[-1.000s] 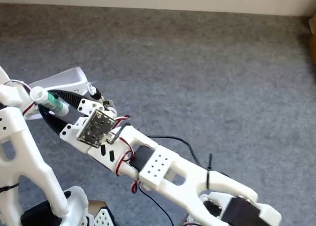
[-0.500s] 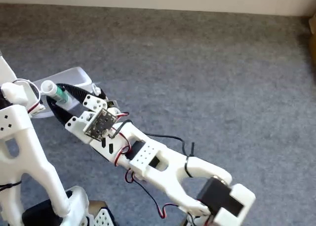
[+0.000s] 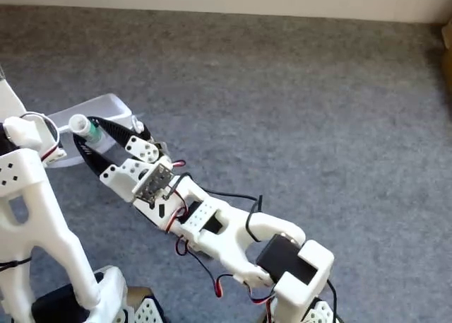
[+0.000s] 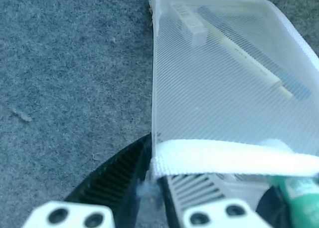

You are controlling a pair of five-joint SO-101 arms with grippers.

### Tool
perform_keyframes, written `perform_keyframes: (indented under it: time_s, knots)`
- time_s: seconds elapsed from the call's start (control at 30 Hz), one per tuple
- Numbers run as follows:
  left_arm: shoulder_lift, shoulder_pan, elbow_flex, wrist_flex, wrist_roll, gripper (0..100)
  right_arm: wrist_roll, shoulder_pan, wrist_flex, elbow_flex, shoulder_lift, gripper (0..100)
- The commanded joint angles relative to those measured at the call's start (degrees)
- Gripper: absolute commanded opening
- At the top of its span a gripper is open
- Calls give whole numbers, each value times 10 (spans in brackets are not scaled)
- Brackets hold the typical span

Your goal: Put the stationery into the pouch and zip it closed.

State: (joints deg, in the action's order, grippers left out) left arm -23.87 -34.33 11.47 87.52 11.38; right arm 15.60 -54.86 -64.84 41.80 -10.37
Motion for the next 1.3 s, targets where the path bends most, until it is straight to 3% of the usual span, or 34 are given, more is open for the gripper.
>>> perform_keyframes:
  time_s: [0.0, 0.17, 0.5, 0.77, 1.2, 1.27]
  knots:
    - [-1, -8, 0, -9, 9, 7, 0, 19, -1, -22, 9, 61]
    - [-1, -8, 0, -9, 8, 7, 0, 18, 13, -22, 10, 211]
    - [0, -8, 0, -9, 8, 7, 0, 18, 8, -21, 15, 209]
    - [-4, -8, 27, -39, 8, 7, 0, 7, 15, 44, 141, 208]
    - [-5, -8, 27, -37, 8, 7, -5, 7, 250, 58, 329, 206]
    - [-5, -8, 27, -37, 8, 7, -41, 8, 294, 58, 366, 206]
